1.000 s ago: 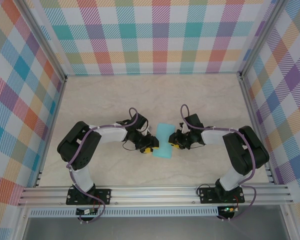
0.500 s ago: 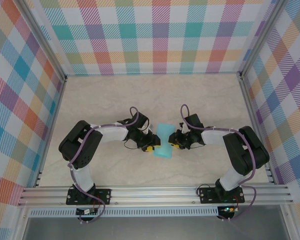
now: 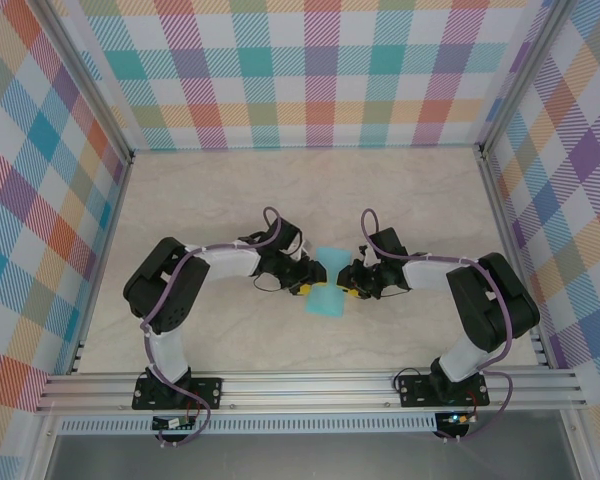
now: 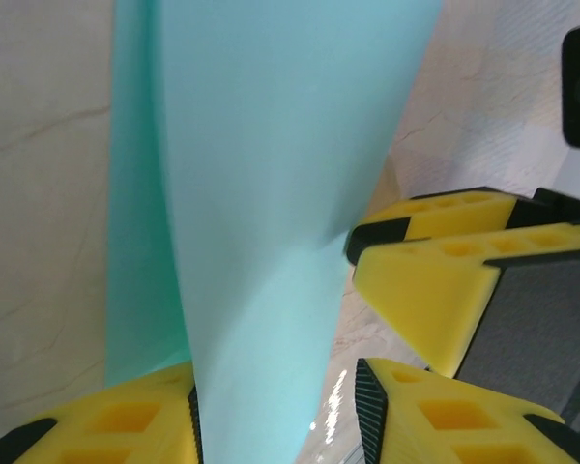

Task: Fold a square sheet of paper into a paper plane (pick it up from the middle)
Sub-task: Fold the triangle a second time at the center of the table.

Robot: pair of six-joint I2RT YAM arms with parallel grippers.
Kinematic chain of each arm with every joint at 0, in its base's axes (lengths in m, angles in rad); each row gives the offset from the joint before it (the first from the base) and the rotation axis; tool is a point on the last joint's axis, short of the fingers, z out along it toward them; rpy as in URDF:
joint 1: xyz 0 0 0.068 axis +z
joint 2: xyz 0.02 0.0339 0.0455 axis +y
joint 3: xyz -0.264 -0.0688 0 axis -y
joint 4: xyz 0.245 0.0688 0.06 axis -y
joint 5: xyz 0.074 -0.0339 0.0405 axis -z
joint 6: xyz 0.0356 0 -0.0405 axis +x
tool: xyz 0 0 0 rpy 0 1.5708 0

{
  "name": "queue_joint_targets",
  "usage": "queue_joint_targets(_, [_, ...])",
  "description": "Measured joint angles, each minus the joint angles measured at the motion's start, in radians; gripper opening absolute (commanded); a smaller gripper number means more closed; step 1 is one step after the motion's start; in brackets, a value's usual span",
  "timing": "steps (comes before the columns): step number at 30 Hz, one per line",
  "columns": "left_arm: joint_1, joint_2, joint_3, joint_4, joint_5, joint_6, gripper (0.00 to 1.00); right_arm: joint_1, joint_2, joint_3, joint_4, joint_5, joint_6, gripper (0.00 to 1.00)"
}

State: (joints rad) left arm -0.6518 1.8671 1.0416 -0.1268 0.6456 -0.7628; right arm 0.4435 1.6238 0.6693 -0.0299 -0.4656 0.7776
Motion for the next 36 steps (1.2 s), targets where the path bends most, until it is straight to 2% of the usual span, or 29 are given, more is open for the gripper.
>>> queue_joint_targets(6, [0.008,0.015,0.011,0.000,-0.001,-0.004,0.33,0.000,-0.052,-0.010,-0.034,0.017,-0.008,0.39])
queue_joint_targets(11, [0.016,0.015,0.010,0.001,-0.003,-0.013,0.25,0.021,-0.216,-0.026,-0.098,0.074,-0.060,0.47])
queue_joint_targets(15, [0.016,0.015,0.010,0.007,-0.003,-0.027,0.24,0.116,-0.354,-0.031,-0.154,0.174,-0.119,0.57])
queue_joint_targets(18, [0.016,0.015,0.010,0.007,-0.003,-0.034,0.24,0.249,-0.407,-0.026,-0.200,0.276,-0.169,0.60])
queue_joint_targets(23, [0.016,0.015,0.010,0.006,-0.004,-0.034,0.24,0.492,-0.299,0.078,-0.315,0.497,-0.241,0.60])
queue_joint_targets(26, [0.016,0.015,0.010,0.006,-0.004,-0.034,0.24,0.593,-0.196,0.163,-0.358,0.630,-0.266,0.61])
queue_joint_targets(31, [0.016,0.015,0.010,0.006,-0.003,-0.034,0.23,0.695,-0.081,0.254,-0.415,0.806,-0.290,0.62])
queue_joint_targets(36, [0.016,0.015,0.010,0.005,-0.003,-0.034,0.23,0.725,-0.034,0.270,-0.437,0.896,-0.296,0.60])
